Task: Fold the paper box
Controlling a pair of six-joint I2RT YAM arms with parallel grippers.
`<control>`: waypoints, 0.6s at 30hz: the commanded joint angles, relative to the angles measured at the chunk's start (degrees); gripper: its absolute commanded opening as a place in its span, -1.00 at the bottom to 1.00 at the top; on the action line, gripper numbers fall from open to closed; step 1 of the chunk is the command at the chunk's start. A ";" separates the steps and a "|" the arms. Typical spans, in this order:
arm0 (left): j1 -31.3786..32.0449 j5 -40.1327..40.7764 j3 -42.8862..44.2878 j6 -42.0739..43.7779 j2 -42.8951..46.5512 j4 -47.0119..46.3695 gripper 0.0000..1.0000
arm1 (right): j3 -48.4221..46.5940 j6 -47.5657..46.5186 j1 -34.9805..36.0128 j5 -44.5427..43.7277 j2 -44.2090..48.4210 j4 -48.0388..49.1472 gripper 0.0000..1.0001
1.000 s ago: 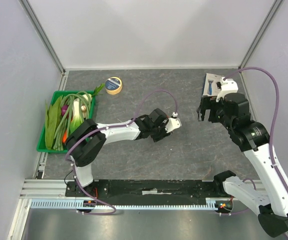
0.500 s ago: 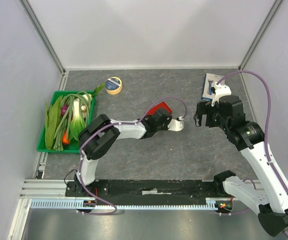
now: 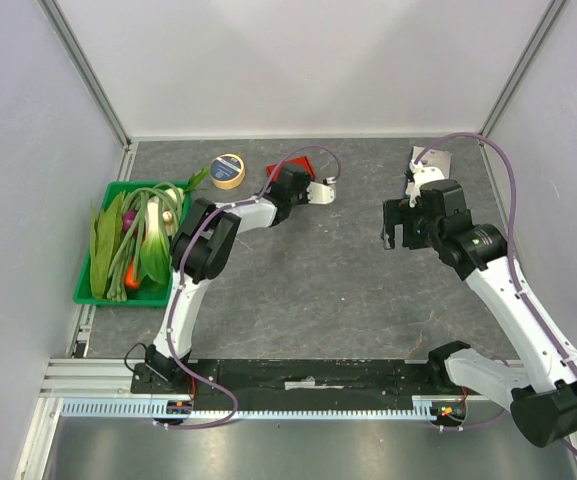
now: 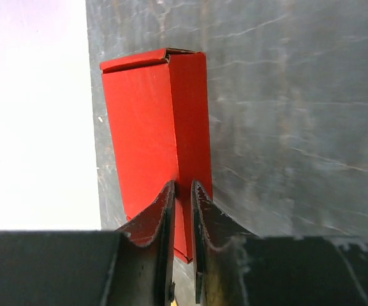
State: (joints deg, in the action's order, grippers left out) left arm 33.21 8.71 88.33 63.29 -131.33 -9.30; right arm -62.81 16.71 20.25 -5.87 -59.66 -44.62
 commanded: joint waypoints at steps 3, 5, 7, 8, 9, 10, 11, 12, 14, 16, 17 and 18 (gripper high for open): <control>-4.03 -2.47 5.18 6.76 -6.40 3.86 -0.65 | -2.23 -0.80 -0.12 -0.28 -2.04 2.17 0.92; -4.56 -3.35 4.57 6.94 -6.22 2.89 -0.64 | -1.88 -0.63 -0.12 -0.20 -2.83 2.52 0.92; -4.65 -2.74 3.34 7.46 -5.70 -1.48 -0.56 | -1.44 -0.10 -0.12 0.68 -3.36 3.22 0.92; -4.56 -2.21 2.20 7.64 -5.43 -3.42 -0.38 | -1.18 0.16 -0.12 0.86 -3.71 3.40 0.92; -4.56 -0.73 1.58 7.29 -4.04 -5.53 -0.26 | -1.00 0.43 -0.12 1.21 -3.80 3.66 0.92; -4.47 -0.28 0.79 6.42 -2.89 -9.73 -0.16 | -0.83 0.69 -0.12 1.21 -3.71 3.66 0.92; -4.38 -0.45 -0.78 4.06 -1.32 -10.47 -0.01 | -0.48 0.78 -0.12 1.12 -3.36 3.75 0.93; -4.30 -0.71 -1.40 2.30 2.62 -11.00 0.07 | -0.21 0.61 -0.12 0.86 -2.92 3.93 0.92; -3.77 -1.06 -2.89 -3.66 7.55 -9.52 0.37 | 0.49 0.26 -0.12 -1.41 -1.17 3.67 0.93; -3.24 -2.47 -3.52 -10.24 15.08 -6.62 0.42 | 1.10 -0.36 -0.12 -2.65 0.67 3.66 0.93; -2.46 -2.56 -3.52 -12.81 17.57 -2.78 0.46 | 1.19 -0.80 -0.12 -3.79 1.03 3.14 0.94; -1.84 -2.56 -3.69 -15.45 19.86 -1.26 0.47 | 1.11 -1.06 -0.12 -3.97 1.21 2.79 0.96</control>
State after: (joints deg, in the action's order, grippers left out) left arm 29.36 7.53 84.23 61.69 -126.54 -13.41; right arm -61.91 16.88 20.25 -6.50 -61.52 -42.87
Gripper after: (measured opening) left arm 0.721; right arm 0.966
